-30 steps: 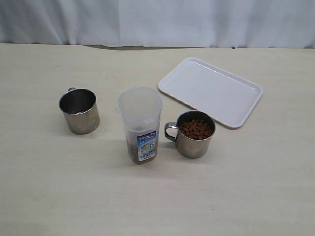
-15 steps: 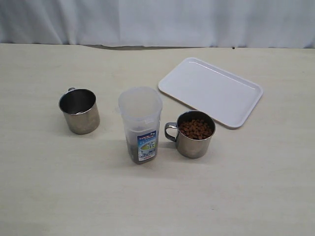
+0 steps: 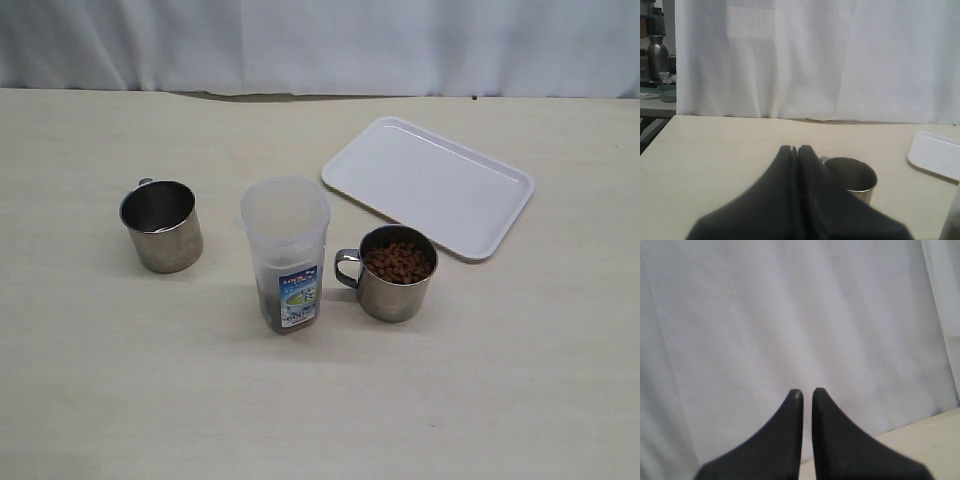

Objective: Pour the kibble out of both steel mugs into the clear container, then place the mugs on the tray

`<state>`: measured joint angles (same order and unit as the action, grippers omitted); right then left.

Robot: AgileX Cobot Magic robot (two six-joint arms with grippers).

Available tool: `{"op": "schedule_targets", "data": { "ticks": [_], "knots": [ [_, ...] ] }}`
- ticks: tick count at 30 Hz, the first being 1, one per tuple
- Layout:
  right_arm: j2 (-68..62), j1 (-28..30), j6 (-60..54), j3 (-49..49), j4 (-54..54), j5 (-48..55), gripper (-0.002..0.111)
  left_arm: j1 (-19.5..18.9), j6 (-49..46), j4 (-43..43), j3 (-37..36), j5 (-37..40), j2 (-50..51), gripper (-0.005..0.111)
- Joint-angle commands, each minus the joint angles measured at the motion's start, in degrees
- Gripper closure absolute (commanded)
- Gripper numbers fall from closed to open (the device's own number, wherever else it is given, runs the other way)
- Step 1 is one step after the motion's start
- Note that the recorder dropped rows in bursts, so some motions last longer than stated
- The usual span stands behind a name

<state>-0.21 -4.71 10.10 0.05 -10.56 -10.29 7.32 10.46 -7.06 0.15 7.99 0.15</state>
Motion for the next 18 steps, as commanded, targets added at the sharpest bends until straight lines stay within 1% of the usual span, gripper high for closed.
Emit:
{"op": "schedule_targets", "data": {
  "ticks": [1,3,4,6,8,9,10,11,12,13,14,18],
  "knots": [
    [0.2,-0.1,-0.3,-0.1,-6.9,-3.3,0.103,-0.1,0.1,0.3,-0.1,-0.7,-0.1,0.107],
    [0.2,-0.1,-0.3,-0.1,-12.2,-6.7,0.103,-0.1,0.1,0.3,-0.1,-0.7,-0.1,0.107],
    [0.2,-0.1,-0.3,-0.1,-12.3,-8.3,0.103,-0.1,0.1,0.3,-0.1,-0.7,-0.1,0.107],
    [-3.1,-0.1,0.0,-0.1,-8.6,-9.3,0.103,-0.1,0.1,0.3,-0.1,-0.8,-0.1,0.107],
    [-9.6,-0.1,8.7,-0.1,2.5,-9.6,0.103,-0.1,0.1,0.3,-0.1,-0.8,-0.1,0.107],
    [-16.2,-0.1,19.3,0.4,18.0,-9.8,0.103,-0.1,0.1,0.3,-0.1,-0.8,-0.1,0.107],
    [-20.2,-0.1,26.8,1.7,28.7,-10.6,0.103,-0.1,0.1,0.3,-0.1,-0.8,-0.1,0.107],
    [-27.8,-0.1,42.5,4.8,48.0,-13.4,0.103,-0.1,0.1,0.3,-0.1,-0.8,-0.1,0.107],
    [-35.8,-0.1,55.5,7.6,66.8,-15.6,0.103,-0.1,0.1,0.3,-0.1,-0.8,-0.1,0.107],
    [-40.1,-0.1,61.4,8.6,73.7,-16.7,0.103,-0.1,0.1,0.3,-0.1,-0.8,-0.1,0.107],
    [-47.3,-0.1,65.7,9.3,79.6,-19.1,0.103,-0.1,0.1,0.3,-0.1,-0.8,-0.1,0.107],
    [-66.8,-0.1,57.3,9.1,79.0,-24.8,0.103,-0.1,0.1,0.3,-0.1,-0.8,-0.1,0.107]
  ]
}}
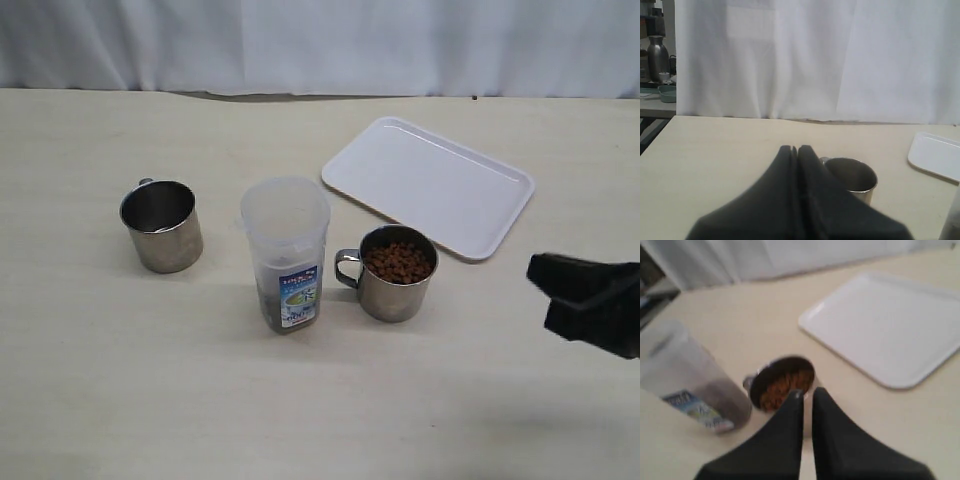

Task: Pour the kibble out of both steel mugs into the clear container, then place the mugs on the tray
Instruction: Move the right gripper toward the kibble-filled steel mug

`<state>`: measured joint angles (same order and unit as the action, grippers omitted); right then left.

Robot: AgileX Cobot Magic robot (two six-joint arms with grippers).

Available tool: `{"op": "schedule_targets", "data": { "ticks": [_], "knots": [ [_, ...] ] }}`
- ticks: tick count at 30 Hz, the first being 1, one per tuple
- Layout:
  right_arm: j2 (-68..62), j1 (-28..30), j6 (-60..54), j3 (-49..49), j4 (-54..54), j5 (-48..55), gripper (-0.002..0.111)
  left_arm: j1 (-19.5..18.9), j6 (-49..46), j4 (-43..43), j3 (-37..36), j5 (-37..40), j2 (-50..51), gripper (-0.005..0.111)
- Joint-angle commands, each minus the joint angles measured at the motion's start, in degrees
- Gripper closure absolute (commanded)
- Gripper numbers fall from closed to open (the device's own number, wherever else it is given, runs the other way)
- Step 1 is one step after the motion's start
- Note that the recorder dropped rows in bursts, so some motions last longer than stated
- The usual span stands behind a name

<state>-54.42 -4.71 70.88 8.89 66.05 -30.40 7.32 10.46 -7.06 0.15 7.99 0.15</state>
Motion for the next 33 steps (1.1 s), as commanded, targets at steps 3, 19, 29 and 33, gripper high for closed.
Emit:
{"op": "schedule_targets", "data": {
  "ticks": [3,19,29,33],
  "knots": [
    [-22.2,-0.1,-13.6,0.2,-2.4,-8.4,0.103,-0.1,0.1,0.3,-0.1,-0.8,-0.1,0.107],
    [-41.9,-0.1,-36.7,0.2,-13.1,-24.9,0.093,-0.1,0.1,0.4,-0.1,-0.8,-0.1,0.107],
    [-41.4,-8.2,-42.8,0.4,-20.6,-22.9,0.093,-0.1,0.1,0.3,-0.1,-0.8,-0.1,0.107],
    [-40.7,-16.8,-48.0,0.5,-36.7,-18.3,0.093,-0.1,0.1,0.3,-0.1,-0.8,-0.1,0.107]
  ]
}}
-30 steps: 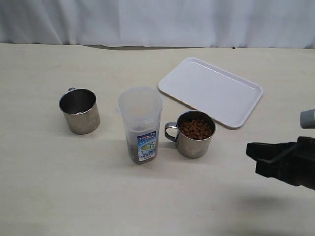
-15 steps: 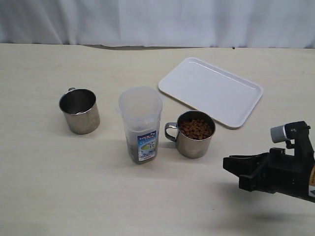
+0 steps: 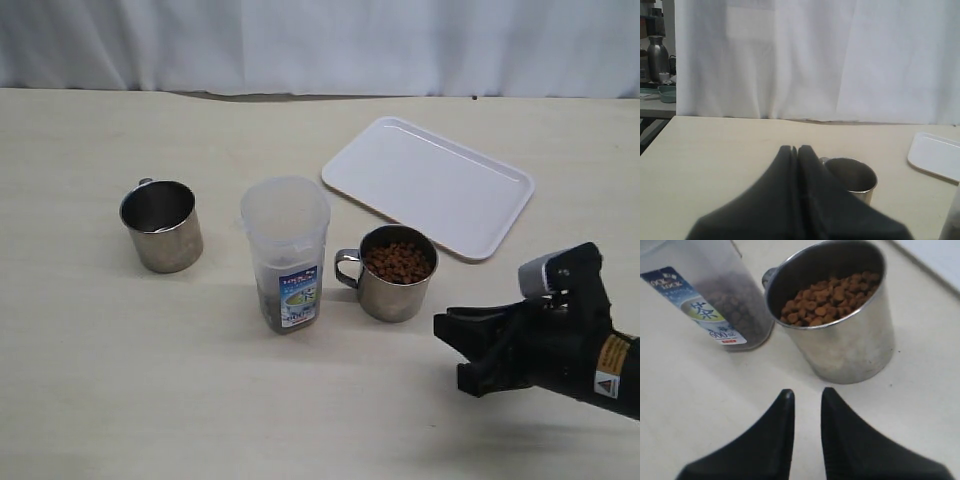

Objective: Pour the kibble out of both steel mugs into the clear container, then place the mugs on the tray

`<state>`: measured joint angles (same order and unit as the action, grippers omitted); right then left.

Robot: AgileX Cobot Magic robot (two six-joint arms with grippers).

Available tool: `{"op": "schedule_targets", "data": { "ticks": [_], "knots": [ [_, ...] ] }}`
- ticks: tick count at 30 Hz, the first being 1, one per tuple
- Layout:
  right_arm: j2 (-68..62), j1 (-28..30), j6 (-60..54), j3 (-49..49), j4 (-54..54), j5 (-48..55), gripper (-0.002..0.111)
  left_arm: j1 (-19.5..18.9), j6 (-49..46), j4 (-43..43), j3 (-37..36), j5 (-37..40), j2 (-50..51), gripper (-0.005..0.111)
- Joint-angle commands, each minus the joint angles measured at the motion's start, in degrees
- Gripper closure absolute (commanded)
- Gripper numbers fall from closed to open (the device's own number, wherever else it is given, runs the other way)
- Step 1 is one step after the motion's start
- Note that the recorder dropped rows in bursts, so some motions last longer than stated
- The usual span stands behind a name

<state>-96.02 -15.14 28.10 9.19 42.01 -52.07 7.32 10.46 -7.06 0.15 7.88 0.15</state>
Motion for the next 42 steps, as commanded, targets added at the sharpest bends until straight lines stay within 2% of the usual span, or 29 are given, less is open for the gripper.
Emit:
{"op": "schedule_targets", "data": {
  "ticks": [1,6,8,13,16,19,24,42],
  "knots": [
    [0.9,-8.1,-7.7,0.2,-16.3,3.4,0.093,-0.1,0.1,0.3,-0.1,-0.7,-0.1,0.107],
    [0.9,-14.7,-14.0,2.6,-26.8,7.1,0.091,-0.1,0.1,0.3,-0.1,-0.7,-0.1,0.107],
    [0.9,-16.6,-14.1,3.9,-27.0,9.0,0.082,-0.1,0.1,0.3,-0.1,-0.7,-0.1,0.107],
    [0.9,-19.0,-14.1,4.9,-28.9,10.4,0.048,-0.1,0.1,0.3,-0.1,-0.7,-0.1,0.107],
    [0.9,-19.0,-14.1,5.6,-32.8,11.7,0.038,-0.1,0.1,0.3,-0.1,-0.7,-0.1,0.107],
    [0.9,-19.0,-15.3,5.9,-33.5,12.1,0.038,-0.1,0.1,0.3,-0.1,-0.7,-0.1,0.107],
    [0.9,-19.0,-17.8,9.0,-32.1,18.8,0.038,-0.1,0.1,0.3,-0.1,-0.7,-0.1,0.107],
    [0.9,-18.9,-26.2,12.8,-35.2,23.4,0.038,-0.1,0.1,0.3,-0.1,-0.7,-0.1,0.107]
  ]
}}
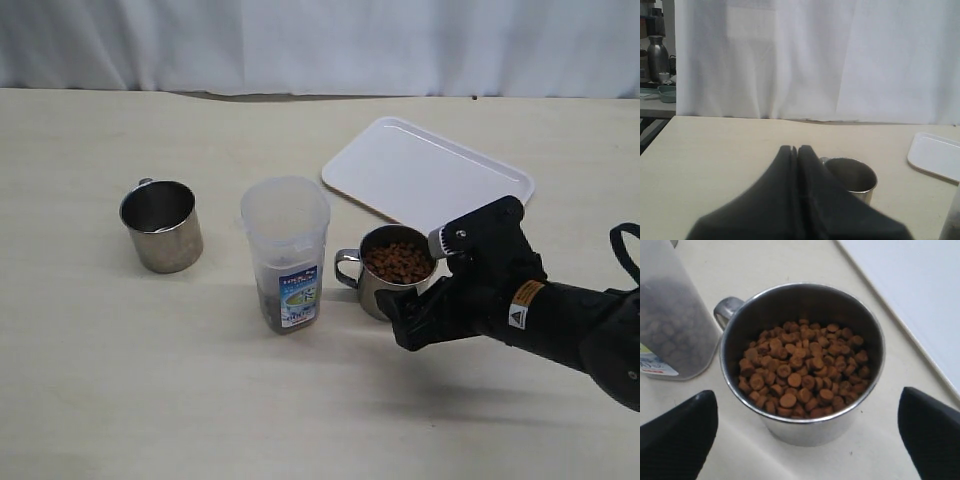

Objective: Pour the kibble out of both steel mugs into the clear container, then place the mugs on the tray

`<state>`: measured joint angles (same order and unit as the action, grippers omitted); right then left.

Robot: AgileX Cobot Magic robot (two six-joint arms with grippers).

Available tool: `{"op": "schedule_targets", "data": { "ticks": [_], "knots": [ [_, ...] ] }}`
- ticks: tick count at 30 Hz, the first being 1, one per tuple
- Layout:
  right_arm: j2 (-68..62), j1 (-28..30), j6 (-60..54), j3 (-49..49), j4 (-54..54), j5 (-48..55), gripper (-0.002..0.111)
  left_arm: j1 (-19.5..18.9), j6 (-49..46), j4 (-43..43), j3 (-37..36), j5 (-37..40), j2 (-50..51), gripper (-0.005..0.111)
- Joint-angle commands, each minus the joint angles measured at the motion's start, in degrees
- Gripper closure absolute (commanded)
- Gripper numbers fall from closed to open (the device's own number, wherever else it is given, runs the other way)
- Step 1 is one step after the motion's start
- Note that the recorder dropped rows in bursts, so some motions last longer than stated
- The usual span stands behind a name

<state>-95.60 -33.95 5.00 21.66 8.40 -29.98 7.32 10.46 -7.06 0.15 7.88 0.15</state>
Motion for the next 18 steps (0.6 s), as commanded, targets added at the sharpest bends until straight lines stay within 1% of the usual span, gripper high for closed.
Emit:
{"op": "schedule_targets", "data": {
  "ticks": [1,4,9,12,15,18],
  "knots": [
    [0.5,-0.1,-3.7,0.4,-2.1,1.6,0.038,-0.1,0.1,0.3,-0.1,-0.7,-0.1,0.107],
    [0.5,-0.1,-5.8,0.4,-3.3,1.9,0.038,-0.1,0.1,0.3,-0.1,-0.7,-0.1,0.107],
    [0.5,-0.1,-5.5,0.2,-7.7,-0.3,0.038,-0.1,0.1,0.3,-0.1,-0.7,-0.1,0.107],
    [0.5,-0.1,-6.3,0.2,-7.7,-0.3,0.038,-0.1,0.1,0.3,-0.1,-0.7,-0.1,0.107],
    [0.5,-0.1,-7.9,0.2,-7.8,-0.1,0.038,-0.1,0.1,0.3,-0.1,-0.7,-0.1,0.107],
    [0.5,-0.1,-11.7,0.2,-9.6,0.5,0.038,-0.1,0.1,0.3,-0.1,-0.7,-0.1,0.107]
  ]
}}
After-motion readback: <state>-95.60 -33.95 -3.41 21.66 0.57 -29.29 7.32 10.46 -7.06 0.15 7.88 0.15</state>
